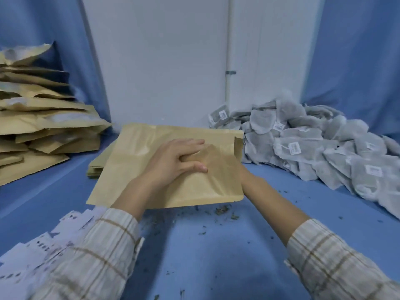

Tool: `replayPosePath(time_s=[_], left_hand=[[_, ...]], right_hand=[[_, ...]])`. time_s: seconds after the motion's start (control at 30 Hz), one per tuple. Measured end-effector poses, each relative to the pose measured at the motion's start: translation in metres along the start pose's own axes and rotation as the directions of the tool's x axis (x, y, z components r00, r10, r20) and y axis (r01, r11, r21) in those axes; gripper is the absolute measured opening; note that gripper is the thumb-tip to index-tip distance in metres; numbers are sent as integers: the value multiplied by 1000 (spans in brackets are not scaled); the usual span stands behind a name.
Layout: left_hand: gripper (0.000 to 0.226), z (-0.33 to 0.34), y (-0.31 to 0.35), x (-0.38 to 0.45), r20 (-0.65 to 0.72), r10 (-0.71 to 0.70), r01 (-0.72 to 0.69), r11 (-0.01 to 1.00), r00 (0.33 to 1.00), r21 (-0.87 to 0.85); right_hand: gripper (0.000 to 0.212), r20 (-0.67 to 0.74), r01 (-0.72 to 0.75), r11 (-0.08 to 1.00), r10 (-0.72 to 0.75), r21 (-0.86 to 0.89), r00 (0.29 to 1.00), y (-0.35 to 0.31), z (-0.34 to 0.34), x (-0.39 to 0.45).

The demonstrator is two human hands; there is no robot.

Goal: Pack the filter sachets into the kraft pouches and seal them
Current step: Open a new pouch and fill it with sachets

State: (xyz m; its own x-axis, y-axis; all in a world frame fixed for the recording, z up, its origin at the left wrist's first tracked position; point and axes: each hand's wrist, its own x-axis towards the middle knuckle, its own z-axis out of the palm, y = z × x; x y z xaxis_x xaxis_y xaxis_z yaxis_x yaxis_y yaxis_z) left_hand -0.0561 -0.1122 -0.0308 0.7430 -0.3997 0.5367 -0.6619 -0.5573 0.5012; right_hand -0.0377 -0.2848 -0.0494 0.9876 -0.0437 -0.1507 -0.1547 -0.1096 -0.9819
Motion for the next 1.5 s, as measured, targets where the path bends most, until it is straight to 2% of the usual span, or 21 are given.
replayPosePath(time_s=[0.03,0.1,0.17,0.23,0.3,0.33,0.47,0.53,0.6,0.67,0.73,0.77,0.83,0.93,1.07,1.17,1.23,1.33,1.43,1.5], left_hand=[[56,10,3,7,-2,5,-5,1000,1000,-5],[62,30,6,20,-24,20,-20,1000,1000,-4],[63,52,7,30,-39,19,-19,1000,999,-2],[63,73,6,40,-43,6,-6,1000,999,9],[65,94,4,49,-32,-10,10,1000,999,10],[66,103,2,54,-24,-20,20,1000,1000,2],[67,132,-9,68,-37,-45,45,999,998,-18],[66,143,-15,73,-66,-63,63,998,996,-15],[65,151,-20,77,-92,-89,89,996,992,-6],[64,155,-26,81,-101,-95,96,995,990,11],[63,158,-31,82,-109,-94,98,995,990,31],[63,159,-33,82,-117,-94,100,994,989,50],[59,161,-36,81,-139,-100,113,990,985,88],[57,164,-37,81,-145,-110,129,983,983,131],[60,163,-38,80,-152,-111,132,982,982,135],[59,162,-39,80,-160,-114,133,984,981,117],[59,161,-39,80,-165,-123,141,985,979,103],[59,159,-39,80,-200,-127,144,987,972,70],[60,157,-35,82,-218,-127,132,991,968,10],[57,158,-29,84,-185,-99,93,995,978,-43]], right_hand=[[32,-70,31,999,-28,44,997,-1,-13,2],[37,-119,33,997,-25,68,993,-2,-35,4],[40,-171,158,983,-173,-96,970,9,-54,9],[32,-138,289,904,-345,-316,929,26,-75,18],[15,-149,385,842,-466,-378,872,42,-92,25],[15,-157,417,823,-504,-386,849,48,-99,31],[25,-145,423,805,-518,-417,843,62,-117,47],[12,-215,441,816,-539,-374,815,69,-126,57],[16,-381,431,810,-573,-397,726,74,-141,67],[20,-586,324,823,-562,-467,583,79,-160,74],[22,-765,249,891,-453,-380,457,88,-180,81],[25,-819,245,924,-374,-292,435,91,-188,83],[41,-842,244,958,-255,-152,475,96,-195,87],[59,-802,237,970,-185,-56,567,100,-193,91],[45,-822,331,942,-140,62,552,102,-196,95],[41,-747,460,824,-69,331,662,98,-205,87],[41,-675,483,772,-97,413,731,97,-210,80],[30,-566,490,782,-218,386,795,92,-209,71],[14,-379,453,808,-312,376,871,86,-190,66],[11,-203,404,893,-366,198,908,80,-172,67]])
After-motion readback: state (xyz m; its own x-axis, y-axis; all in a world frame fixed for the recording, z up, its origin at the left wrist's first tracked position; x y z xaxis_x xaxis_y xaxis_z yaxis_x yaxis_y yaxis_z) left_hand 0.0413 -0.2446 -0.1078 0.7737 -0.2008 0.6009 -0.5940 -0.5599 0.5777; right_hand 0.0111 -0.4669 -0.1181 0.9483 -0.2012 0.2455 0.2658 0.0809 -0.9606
